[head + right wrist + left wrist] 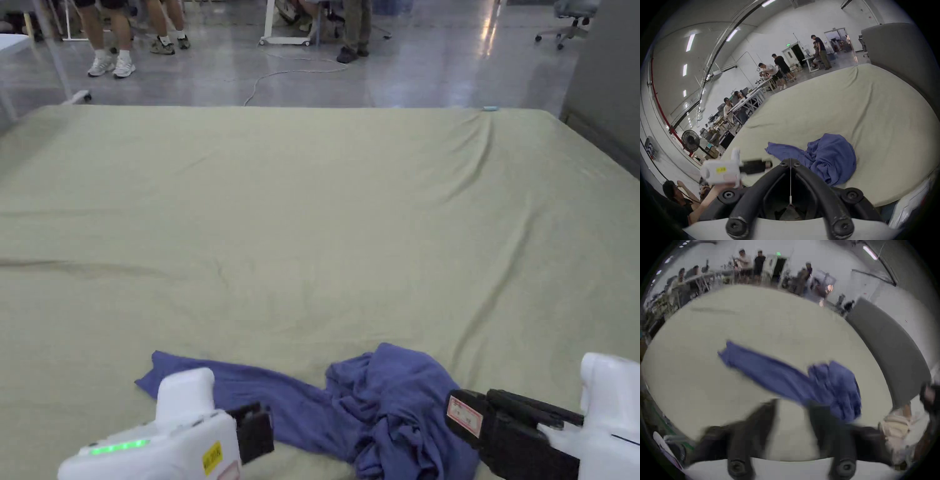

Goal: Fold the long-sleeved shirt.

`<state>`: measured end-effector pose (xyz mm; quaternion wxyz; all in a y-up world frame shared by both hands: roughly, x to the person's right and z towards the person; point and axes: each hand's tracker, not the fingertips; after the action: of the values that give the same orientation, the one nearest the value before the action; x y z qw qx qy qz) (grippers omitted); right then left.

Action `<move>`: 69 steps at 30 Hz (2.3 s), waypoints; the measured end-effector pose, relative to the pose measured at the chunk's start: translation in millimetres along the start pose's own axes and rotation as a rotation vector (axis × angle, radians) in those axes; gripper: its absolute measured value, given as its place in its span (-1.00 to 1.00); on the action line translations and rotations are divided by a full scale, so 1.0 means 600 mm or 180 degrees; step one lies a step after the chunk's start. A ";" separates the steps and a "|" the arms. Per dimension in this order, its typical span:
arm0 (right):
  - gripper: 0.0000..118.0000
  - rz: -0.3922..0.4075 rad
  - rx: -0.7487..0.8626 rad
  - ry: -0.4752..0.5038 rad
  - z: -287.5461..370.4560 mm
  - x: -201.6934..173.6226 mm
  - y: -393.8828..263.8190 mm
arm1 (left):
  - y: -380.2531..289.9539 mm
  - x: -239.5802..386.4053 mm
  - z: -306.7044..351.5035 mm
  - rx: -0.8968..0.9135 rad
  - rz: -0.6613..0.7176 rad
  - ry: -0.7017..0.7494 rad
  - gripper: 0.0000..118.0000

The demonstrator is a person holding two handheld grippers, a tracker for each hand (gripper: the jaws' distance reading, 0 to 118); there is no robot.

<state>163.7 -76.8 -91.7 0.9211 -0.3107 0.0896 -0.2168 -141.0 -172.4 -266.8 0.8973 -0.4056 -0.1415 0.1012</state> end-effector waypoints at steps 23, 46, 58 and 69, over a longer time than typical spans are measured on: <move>0.97 0.0589 -0.1158 -0.1157 -0.309 0.169 0.138 | 0.030 -0.015 -0.107 -0.0461 -0.0197 0.0023 -1.00; -0.81 0.0909 -0.0008 -0.0468 -0.052 -0.025 0.430 | 0.371 -0.051 0.220 0.1368 0.0430 -0.0422 -1.00; -0.82 0.1667 0.0102 -0.1405 -0.160 -0.176 0.762 | 0.731 0.066 0.226 0.1770 -0.0038 0.0055 -1.00; -0.82 0.1360 -0.0033 -0.1501 -0.262 -0.118 0.768 | 0.787 0.070 0.112 0.1558 -0.0215 0.0216 -1.00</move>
<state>212.3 200.1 -495.5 0.9396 -0.3312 -0.0620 0.0600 -155.7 194.1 -574.4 0.9759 -0.1744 -0.0961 0.0887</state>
